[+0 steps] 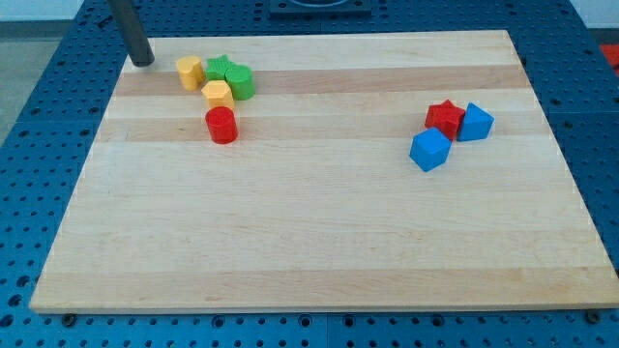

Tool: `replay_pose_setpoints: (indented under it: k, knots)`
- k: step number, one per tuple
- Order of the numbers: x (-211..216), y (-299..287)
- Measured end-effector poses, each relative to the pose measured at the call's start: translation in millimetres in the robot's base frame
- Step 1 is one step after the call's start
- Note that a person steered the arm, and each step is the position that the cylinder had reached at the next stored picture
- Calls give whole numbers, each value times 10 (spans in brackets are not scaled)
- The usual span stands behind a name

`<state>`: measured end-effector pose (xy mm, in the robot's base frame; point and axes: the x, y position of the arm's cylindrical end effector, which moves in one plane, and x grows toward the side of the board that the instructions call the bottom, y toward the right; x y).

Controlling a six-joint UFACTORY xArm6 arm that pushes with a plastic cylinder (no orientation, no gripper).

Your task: Push the yellow heart and yellow hexagon closer to the green star

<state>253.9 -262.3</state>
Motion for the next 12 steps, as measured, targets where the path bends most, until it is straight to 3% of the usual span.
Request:
replay_pose_setpoints:
  k: [3,6,9,12]
  knots:
    - [356,724]
    - [1121,601]
    - [1131,1325]
    - [1071,1239]
